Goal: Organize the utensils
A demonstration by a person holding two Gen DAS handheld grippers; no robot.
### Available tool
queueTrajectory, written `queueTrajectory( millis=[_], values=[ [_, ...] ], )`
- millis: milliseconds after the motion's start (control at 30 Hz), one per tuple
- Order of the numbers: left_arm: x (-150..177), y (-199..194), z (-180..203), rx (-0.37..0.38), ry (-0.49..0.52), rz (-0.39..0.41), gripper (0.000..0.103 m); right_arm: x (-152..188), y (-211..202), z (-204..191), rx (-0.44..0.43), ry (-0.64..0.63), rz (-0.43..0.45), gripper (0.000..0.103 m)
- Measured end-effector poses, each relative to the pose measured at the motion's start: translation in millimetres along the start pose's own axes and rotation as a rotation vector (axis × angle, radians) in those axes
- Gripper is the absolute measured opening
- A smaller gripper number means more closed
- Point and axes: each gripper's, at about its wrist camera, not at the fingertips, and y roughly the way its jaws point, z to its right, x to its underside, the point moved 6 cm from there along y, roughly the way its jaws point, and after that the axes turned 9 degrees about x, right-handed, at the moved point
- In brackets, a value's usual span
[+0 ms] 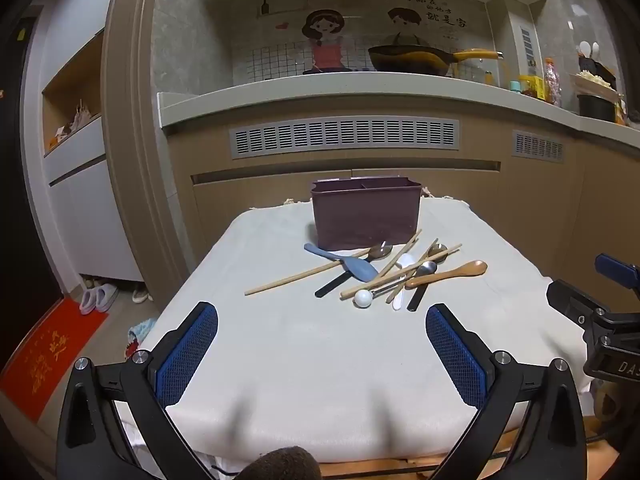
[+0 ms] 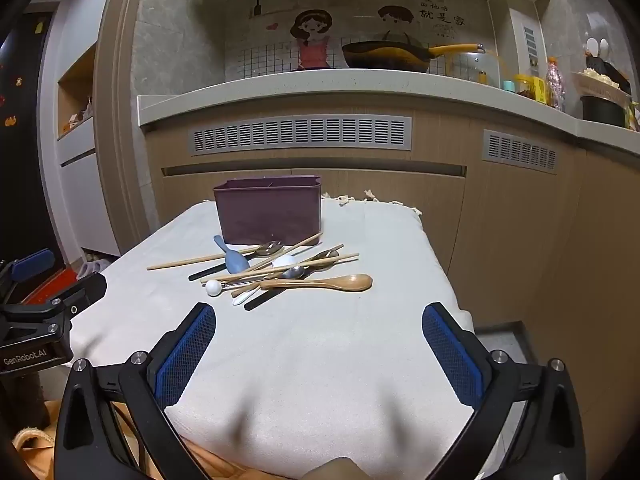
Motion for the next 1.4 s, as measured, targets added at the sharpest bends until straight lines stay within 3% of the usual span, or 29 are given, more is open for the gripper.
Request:
queueTrajectory(
  millis=[100, 133, 1400],
  values=[
    [0, 0, 0, -0.003, 0.002, -0.002, 0.103, 1, -7, -3, 0.005, -0.008, 0.005, 0.103],
    [0, 0, 0, -0.001, 0.002, -0.004, 0.103, 0, 0, -4, -0.006, -0.008, -0.032, 0.103],
    [7, 1, -3, 0.028, -0.007, -0.010, 0.103, 4, 4, -4, -0.022, -0.002, -0.041, 0.103]
  ],
)
